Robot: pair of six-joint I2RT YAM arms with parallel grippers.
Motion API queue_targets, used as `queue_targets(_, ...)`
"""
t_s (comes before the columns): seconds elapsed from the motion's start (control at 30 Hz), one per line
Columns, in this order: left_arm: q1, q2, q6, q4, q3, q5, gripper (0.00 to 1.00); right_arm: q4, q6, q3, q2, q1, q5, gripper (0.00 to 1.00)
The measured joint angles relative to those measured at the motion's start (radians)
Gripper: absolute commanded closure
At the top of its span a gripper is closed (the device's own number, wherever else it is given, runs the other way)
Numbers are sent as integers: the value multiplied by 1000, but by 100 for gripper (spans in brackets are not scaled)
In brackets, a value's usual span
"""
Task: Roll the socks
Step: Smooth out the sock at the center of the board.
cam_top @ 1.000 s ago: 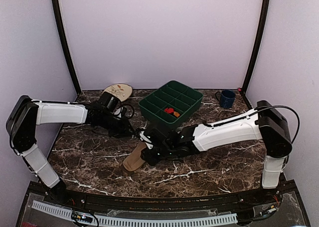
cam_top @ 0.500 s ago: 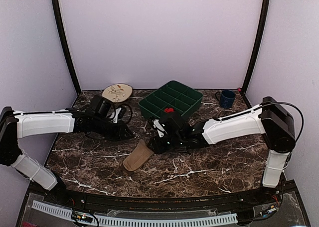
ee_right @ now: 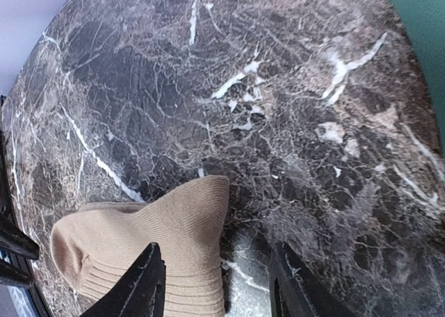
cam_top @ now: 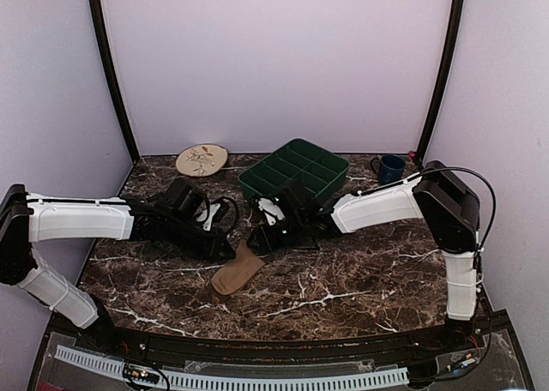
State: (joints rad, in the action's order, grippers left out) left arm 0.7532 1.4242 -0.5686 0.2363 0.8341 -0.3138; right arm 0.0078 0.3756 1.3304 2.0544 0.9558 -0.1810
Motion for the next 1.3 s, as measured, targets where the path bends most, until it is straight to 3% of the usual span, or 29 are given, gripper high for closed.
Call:
queue_targets(0.33,5,-32,-56,6,-92,27,84,23,14,45,82,-2,-99,52)
queue_targets(0.63,5,-19,-98,5,-106,27,85,82,63,44,101,-2,-140,62)
queue_targets(1.3,31,79,-173,51,-101,64,85,95,42,30,72,-6,-46,57)
